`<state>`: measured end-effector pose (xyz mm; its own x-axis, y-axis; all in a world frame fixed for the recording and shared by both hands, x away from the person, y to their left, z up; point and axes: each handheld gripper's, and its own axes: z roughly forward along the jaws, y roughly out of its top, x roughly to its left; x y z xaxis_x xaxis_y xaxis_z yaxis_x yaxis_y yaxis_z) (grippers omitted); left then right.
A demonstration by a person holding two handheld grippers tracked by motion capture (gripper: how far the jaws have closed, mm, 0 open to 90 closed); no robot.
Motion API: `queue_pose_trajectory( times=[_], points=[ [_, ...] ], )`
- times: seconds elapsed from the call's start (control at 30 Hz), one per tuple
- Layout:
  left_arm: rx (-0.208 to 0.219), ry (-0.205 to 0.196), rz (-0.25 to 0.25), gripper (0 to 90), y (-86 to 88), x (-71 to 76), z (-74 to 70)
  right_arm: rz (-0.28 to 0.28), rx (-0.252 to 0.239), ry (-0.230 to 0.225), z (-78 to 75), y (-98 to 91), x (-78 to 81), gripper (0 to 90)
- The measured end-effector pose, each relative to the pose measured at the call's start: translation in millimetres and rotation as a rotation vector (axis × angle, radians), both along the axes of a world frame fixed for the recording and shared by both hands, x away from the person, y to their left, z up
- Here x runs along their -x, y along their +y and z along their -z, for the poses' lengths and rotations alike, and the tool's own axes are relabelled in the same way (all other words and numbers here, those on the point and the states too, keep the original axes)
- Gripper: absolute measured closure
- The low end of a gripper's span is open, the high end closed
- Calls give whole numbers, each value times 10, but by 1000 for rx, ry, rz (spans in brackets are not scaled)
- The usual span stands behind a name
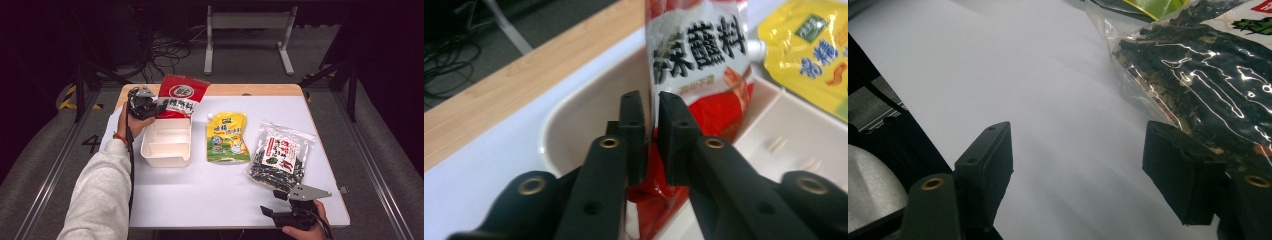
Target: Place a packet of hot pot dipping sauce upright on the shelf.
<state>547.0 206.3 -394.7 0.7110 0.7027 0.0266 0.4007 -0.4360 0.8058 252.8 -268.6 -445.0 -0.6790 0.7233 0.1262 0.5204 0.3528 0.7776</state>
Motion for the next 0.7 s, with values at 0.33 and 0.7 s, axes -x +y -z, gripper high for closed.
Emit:
queue_pose_trajectory(
  times=[0.33,0.7],
  points=[
    [33,-50,-30,710,140,264,-84,-14,-21,2,-7,36,-59,291],
    [95,-157,12,578,178,790,-367,-39,-32,-19,-76,109,-155,308]
  ],
)
